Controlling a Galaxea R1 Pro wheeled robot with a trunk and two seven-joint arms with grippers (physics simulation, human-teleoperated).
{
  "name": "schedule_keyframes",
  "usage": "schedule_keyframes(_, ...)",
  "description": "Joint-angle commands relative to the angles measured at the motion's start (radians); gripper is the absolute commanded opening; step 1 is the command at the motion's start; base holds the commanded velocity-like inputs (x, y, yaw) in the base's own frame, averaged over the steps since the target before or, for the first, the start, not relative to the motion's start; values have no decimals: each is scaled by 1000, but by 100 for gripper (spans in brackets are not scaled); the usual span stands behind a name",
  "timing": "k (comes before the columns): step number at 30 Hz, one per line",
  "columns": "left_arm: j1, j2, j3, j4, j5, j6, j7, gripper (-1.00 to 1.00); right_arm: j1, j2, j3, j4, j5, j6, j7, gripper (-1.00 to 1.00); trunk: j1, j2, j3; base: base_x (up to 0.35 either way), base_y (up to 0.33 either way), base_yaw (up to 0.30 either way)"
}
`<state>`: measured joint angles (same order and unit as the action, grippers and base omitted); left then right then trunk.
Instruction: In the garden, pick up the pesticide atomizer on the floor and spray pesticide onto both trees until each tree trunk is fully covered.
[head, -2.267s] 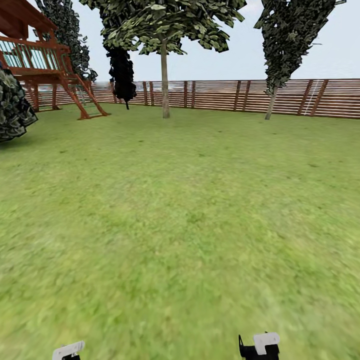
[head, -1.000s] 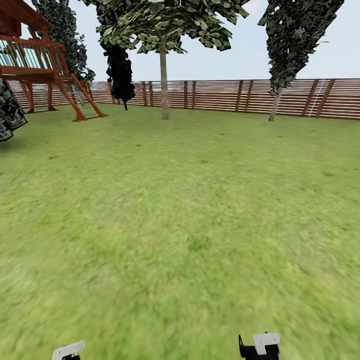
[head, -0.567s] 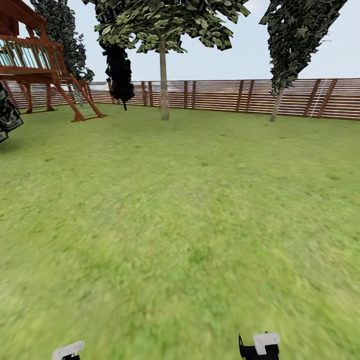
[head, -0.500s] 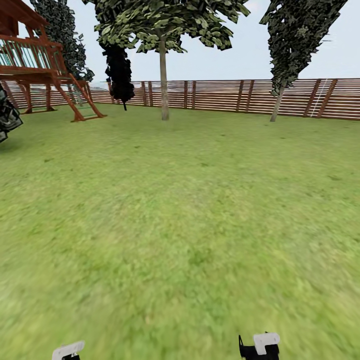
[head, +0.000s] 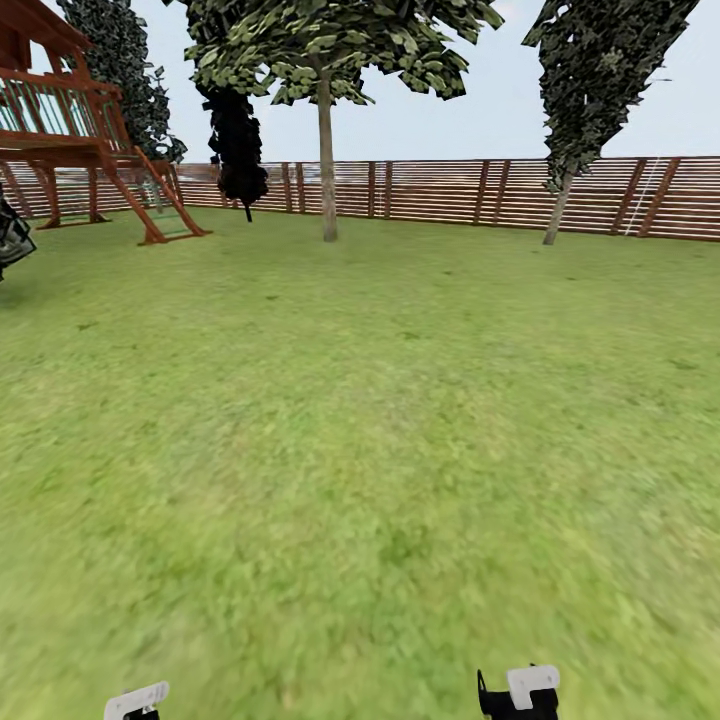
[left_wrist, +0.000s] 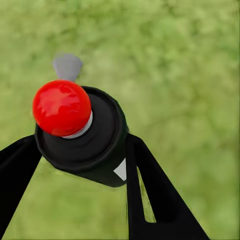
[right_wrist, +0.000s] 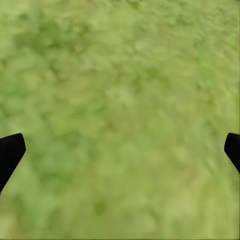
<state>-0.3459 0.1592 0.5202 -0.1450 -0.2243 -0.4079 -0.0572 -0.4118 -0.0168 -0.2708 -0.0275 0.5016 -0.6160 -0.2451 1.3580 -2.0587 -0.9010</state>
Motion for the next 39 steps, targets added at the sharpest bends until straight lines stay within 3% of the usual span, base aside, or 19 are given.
schedule_keyframes(1,-1,0,9,1,-6,-3,-6,-100,-1,0,-5,1,11,-2,-6,100,0,0,-1,338,0,0)
schedule_keyframes(39,-1,0,9,1,-6,-3,-6,-100,-1,0,-5,1,11,-2,-6,100,0,0,-1,338,0,0)
